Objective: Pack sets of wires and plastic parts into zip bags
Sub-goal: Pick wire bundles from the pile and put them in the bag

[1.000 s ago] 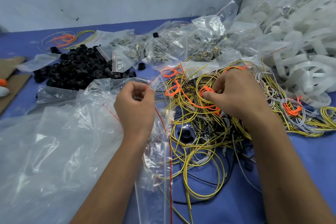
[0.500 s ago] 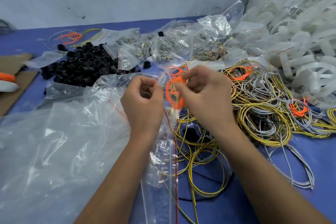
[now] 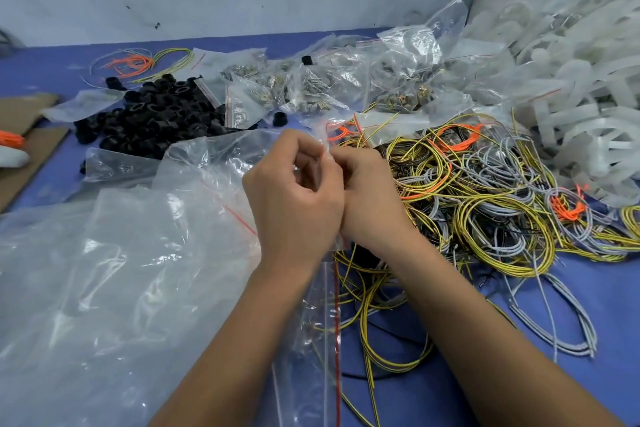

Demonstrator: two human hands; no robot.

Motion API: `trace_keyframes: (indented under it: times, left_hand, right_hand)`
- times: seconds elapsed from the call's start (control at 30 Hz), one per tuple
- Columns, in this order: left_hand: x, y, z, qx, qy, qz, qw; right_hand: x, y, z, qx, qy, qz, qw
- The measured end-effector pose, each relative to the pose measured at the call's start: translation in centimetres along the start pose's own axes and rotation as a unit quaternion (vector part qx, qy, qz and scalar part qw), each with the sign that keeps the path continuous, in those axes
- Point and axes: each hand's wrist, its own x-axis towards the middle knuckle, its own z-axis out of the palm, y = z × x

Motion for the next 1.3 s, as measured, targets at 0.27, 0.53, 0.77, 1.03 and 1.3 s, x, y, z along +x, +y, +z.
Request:
trace_keyframes:
  times: [0.27,0.53,0.77,1.03,1.3]
  left_hand:
    - [0.1,-0.9,0.3,-0.037,0.040,-0.079,0.995]
    - [-0.2,-1.3,1.1,-0.085,-0.049,-0.199,0.975]
    - [-1.3,-0.8,2.1,-0.085,-0.157,-0.202,0.963]
    - [-2.1,-1.7,2.6,-0.070,-0.169,-0.207,0.961]
    - [-2.2,-2.1,2.7,-0.046,-0.163,-0.188,0.967]
  right_hand:
    - [-0.1,0.6,-0.3,-0.104,-0.049,-0.079,0.990]
    - [0.0,-0.2,-4.0,-0.112,0.109,-0.107,0.982]
    - [-0.1,-1.8,-11.6,-0.393,-0.006,0.058,0.918]
    - [-1.8,-2.8,-12.9,-0.532,-0.190,0.206,0.799]
    - [-2.1,-2.3,-12.2,-0.532,-0.151,0.173,0.815]
